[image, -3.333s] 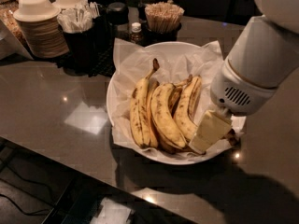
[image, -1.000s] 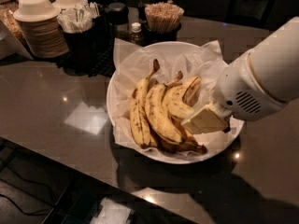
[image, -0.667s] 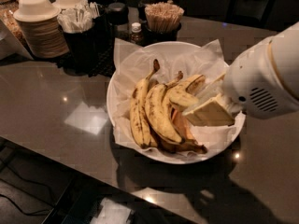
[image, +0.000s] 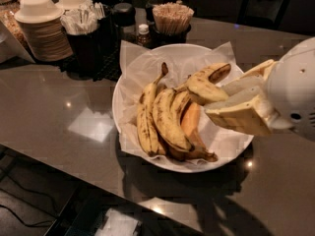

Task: Pick banana from white bowl

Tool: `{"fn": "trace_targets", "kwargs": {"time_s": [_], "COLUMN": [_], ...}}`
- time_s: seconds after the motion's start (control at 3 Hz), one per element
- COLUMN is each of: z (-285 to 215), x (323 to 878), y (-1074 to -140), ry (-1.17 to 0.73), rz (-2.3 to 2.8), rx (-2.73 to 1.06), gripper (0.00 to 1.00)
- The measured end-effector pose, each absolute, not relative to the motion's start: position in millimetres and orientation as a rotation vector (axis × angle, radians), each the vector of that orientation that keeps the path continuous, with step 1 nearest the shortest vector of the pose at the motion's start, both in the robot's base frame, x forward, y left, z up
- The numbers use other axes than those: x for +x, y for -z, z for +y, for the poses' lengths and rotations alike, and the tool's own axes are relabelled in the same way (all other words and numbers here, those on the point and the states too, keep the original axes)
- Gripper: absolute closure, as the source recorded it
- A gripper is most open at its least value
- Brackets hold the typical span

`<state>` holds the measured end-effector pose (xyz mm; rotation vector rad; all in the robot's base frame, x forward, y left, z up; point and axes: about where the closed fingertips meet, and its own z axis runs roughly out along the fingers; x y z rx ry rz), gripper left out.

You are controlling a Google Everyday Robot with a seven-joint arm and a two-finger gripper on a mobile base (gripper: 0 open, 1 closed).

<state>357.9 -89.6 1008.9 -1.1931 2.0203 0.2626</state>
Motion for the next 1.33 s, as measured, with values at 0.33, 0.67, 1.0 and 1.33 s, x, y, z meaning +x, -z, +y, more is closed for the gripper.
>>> {"fn": "trace_targets", "kwargs": {"time_s": [0.33,0.67,1.0,1.33], "z": [-103,-115,-109,-108], "x": [340,331,329,329], "y": [-1017,-1002,-1006,-1007], "ry": [-0.231,-0.276,-0.305,-0.304], "rz": [1.918,1.832,1.77,1.768], "rx": [-1.124,-1.077,-1.084,-1.085], "gripper": [1.0,1.0,1.0,1.0]}}
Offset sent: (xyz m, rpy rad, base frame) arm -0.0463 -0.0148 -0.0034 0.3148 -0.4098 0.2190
